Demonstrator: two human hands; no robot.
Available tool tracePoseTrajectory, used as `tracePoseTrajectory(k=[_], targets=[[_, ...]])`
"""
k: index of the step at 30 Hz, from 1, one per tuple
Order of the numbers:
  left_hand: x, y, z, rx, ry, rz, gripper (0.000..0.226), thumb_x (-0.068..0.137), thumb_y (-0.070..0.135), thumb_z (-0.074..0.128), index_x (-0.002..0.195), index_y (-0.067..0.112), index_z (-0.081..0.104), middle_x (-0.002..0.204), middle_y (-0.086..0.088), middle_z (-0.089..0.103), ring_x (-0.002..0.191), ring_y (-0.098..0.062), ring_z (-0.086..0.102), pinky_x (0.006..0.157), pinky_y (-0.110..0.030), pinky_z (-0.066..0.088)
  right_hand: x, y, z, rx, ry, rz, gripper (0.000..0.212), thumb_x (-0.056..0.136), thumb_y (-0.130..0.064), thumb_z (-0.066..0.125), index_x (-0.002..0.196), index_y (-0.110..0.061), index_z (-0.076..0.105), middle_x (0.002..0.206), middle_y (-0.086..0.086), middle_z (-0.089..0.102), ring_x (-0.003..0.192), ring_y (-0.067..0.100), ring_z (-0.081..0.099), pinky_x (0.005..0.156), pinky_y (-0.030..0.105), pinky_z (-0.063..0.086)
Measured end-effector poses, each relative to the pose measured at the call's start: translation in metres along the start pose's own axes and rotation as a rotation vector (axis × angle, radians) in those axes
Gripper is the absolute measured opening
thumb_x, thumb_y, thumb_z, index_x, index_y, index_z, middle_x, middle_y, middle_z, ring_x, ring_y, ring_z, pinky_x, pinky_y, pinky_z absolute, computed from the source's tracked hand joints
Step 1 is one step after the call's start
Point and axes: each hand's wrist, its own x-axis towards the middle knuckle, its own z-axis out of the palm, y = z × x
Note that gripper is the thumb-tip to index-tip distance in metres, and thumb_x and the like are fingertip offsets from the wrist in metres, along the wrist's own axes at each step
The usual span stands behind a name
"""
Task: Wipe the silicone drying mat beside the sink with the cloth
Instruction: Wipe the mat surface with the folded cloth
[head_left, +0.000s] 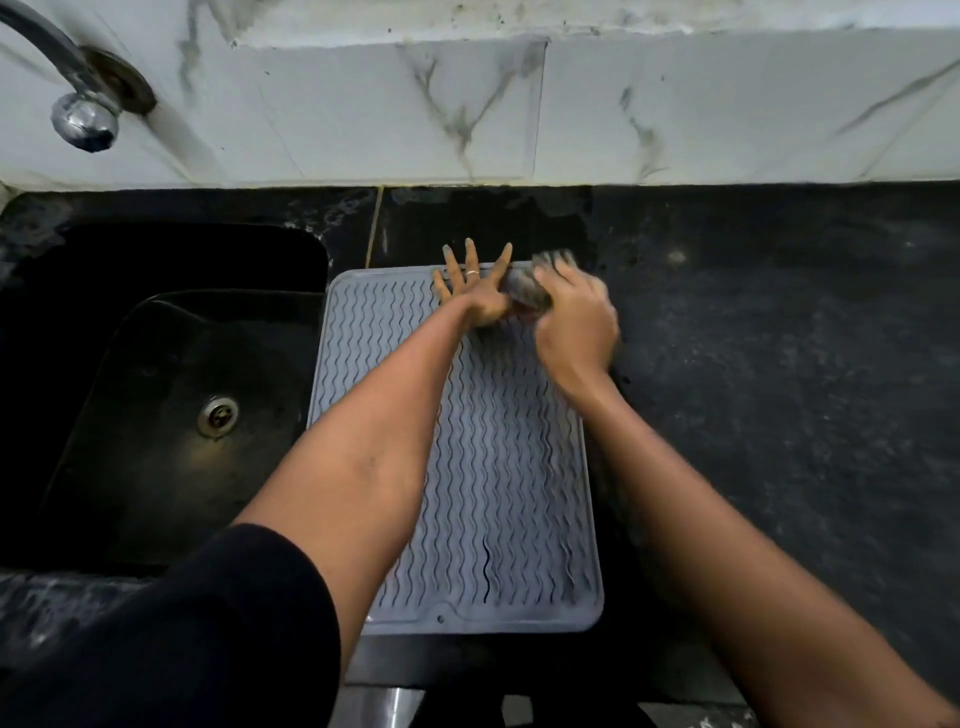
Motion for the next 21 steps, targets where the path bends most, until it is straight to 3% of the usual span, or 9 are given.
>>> tracePoseTrajectory(k=[2,4,10,14,18,21], targets=[[-0.001,-0.002,0.001,0.002,0.03,0.004,0.082,0.091,0.045,0.05,0.149,0.041,-0.007,0.156,-0.006,-0.031,0.14,-0.033,-0.034,0.113,-0.052,-0.019,0.027,0.001,0.029,-0.17,-0.206,-0.029,0.053,0.091,-0.006,0.047,0.142,-0.02,0.041,0.153,0.008,0.031,0.141,0.031,0.024,0.111,0.047,0.027],[-0.001,-0.002,0.003,0.007,0.057,0.003,0.084,0.087,0.034,0.05,0.149,0.041,-0.006,0.157,-0.007,-0.028,0.14,-0.032,-0.033,0.113,-0.051,-0.019,0.032,0.01,0.049,-0.323,-0.289,-0.073,0.051,0.097,-0.01,0.041,0.146,-0.018,0.031,0.157,0.01,0.022,0.144,0.032,0.016,0.115,0.047,0.02],[-0.002,-0.006,0.007,0.078,0.077,0.071,0.086,0.085,0.051,0.051,0.151,0.037,-0.003,0.158,-0.011,-0.024,0.143,-0.031,-0.029,0.114,-0.048,-0.017,-0.022,0.016,0.048,-0.352,-0.065,-0.036,0.043,0.097,-0.007,0.033,0.14,-0.008,0.036,0.149,0.014,0.036,0.133,0.033,0.036,0.101,0.044,0.037],[-0.004,-0.005,0.006,-0.001,0.071,0.093,0.1,0.076,0.07,0.056,0.151,0.037,0.0,0.158,-0.009,-0.023,0.142,-0.03,-0.03,0.112,-0.048,-0.02,-0.108,0.02,0.028,-0.387,-0.13,-0.073,0.046,0.092,0.0,0.042,0.138,-0.007,0.044,0.146,0.018,0.042,0.131,0.038,0.041,0.098,0.047,0.044],[-0.008,-0.004,0.005,0.003,0.092,0.09,0.097,0.078,0.07,0.054,0.152,0.036,0.0,0.158,-0.009,-0.022,0.142,-0.03,-0.029,0.113,-0.048,-0.019,-0.18,0.015,-0.005,-0.452,-0.191,-0.098,0.05,0.072,0.004,0.068,0.12,-0.009,0.065,0.127,0.014,0.062,0.113,0.036,0.061,0.077,0.043,0.055],[-0.011,-0.002,0.005,0.021,0.09,0.09,0.096,0.079,0.07,0.052,0.152,0.036,0.0,0.158,-0.01,-0.022,0.143,-0.029,-0.029,0.114,-0.048,-0.019,-0.181,0.008,-0.029,-0.385,-0.267,-0.031,0.044,0.069,0.003,0.067,0.109,-0.014,0.071,0.115,0.01,0.069,0.098,0.032,0.065,0.072,0.039,0.053]])
